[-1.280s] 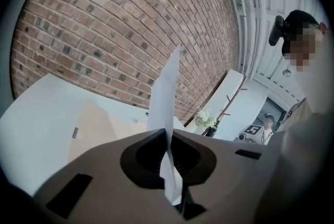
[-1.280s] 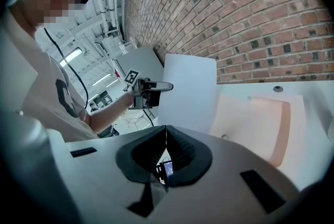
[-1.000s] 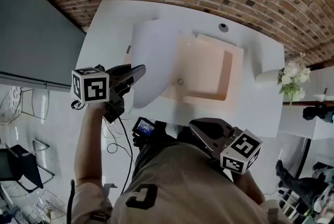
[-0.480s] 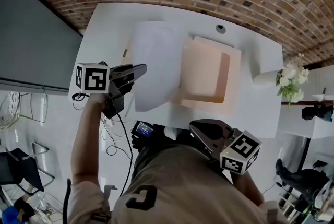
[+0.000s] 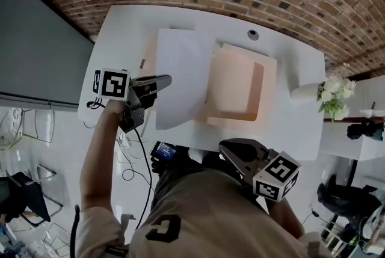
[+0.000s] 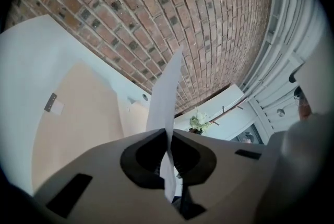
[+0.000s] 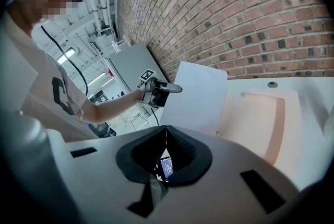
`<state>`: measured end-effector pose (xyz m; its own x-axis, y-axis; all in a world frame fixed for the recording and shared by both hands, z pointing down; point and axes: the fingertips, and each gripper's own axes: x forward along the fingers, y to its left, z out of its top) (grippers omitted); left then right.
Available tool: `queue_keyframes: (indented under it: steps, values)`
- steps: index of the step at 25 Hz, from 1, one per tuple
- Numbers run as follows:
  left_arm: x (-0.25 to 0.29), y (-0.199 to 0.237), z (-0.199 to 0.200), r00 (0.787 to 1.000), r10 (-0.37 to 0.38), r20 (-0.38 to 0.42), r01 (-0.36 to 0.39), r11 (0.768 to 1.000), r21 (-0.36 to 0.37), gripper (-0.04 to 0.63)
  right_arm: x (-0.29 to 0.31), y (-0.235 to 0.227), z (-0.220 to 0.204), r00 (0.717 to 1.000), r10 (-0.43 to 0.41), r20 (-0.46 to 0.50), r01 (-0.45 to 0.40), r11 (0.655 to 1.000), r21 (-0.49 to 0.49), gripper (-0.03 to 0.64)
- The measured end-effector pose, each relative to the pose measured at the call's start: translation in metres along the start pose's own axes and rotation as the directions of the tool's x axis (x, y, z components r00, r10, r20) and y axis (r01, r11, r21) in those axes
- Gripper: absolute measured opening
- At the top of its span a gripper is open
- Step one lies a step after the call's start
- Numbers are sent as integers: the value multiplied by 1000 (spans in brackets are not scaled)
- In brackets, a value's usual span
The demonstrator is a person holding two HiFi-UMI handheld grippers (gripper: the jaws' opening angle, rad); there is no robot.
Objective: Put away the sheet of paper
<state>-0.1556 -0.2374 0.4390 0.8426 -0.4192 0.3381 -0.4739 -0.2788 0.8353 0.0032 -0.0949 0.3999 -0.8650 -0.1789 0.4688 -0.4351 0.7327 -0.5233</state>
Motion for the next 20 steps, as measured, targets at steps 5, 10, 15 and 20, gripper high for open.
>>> queue_keyframes:
  steps: [5, 10, 15, 20]
  values:
    - [10, 24, -6, 999, 0, -37, -2, 998, -68, 14, 0, 0, -2, 1000, -3, -9, 3, 1000, -9, 23]
    - [22, 50, -8, 997, 39, -67, -46, 994, -104, 15, 0, -1, -3, 1000, -9, -14, 9, 1000, -11, 23]
    - [32, 66, -12, 992, 81, -100, -92, 990, -107, 14, 1, 3, 3, 1000, -16, -1, 16, 1000, 14, 23]
    - [37, 79, -18, 981, 138, -133, -149, 986, -79, 15, 1, 1, 3, 1000, -20, 1, 20, 1000, 22, 23]
